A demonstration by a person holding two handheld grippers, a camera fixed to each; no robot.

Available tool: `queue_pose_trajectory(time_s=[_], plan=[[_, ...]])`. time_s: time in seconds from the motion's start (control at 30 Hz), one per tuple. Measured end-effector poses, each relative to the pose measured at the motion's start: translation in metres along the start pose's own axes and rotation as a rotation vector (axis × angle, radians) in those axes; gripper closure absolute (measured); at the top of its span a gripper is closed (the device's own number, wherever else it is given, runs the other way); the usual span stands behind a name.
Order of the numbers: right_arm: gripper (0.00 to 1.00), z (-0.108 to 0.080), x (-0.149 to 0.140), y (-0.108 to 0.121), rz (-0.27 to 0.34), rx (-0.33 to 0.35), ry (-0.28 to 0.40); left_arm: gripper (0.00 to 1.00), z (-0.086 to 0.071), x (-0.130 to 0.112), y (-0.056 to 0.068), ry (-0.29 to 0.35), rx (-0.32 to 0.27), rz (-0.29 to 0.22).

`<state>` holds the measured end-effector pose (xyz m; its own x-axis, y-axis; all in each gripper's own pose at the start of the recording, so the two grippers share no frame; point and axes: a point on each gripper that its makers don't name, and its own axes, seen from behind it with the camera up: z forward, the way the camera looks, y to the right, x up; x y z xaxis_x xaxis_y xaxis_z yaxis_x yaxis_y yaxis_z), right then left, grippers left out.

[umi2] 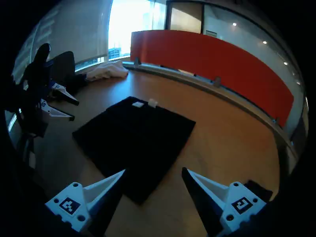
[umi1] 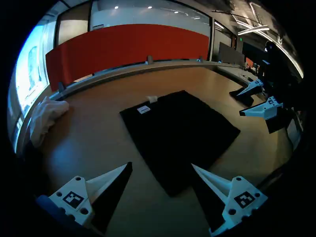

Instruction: Fold towel

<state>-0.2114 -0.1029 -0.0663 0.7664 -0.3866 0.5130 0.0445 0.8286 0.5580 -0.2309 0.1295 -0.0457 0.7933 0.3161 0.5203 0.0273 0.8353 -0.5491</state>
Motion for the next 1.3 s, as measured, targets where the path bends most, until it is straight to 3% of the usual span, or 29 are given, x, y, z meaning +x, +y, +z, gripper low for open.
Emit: queue_pose_trajectory(time_s=[0.67, 0.93, 1.3], plan=[[0.00, 0.014, -0.055, -0.019, -0.031, 0.074, -0.123, 0.01, 0.015, -0.047, 0.018, -0.122, -0.068, 0.050], [0.01, 0.017, -0.064, -0.021, -0.041, 0.090, -0.147, 0.00, 0.020, -0.059, 0.019, -0.162, -0.069, 0.064], [0.12, 0.020, -0.071, -0.027, -0.031, 0.113, -0.167, 0.04, 0.022, -0.065, 0.022, -0.187, -0.080, 0.065]])
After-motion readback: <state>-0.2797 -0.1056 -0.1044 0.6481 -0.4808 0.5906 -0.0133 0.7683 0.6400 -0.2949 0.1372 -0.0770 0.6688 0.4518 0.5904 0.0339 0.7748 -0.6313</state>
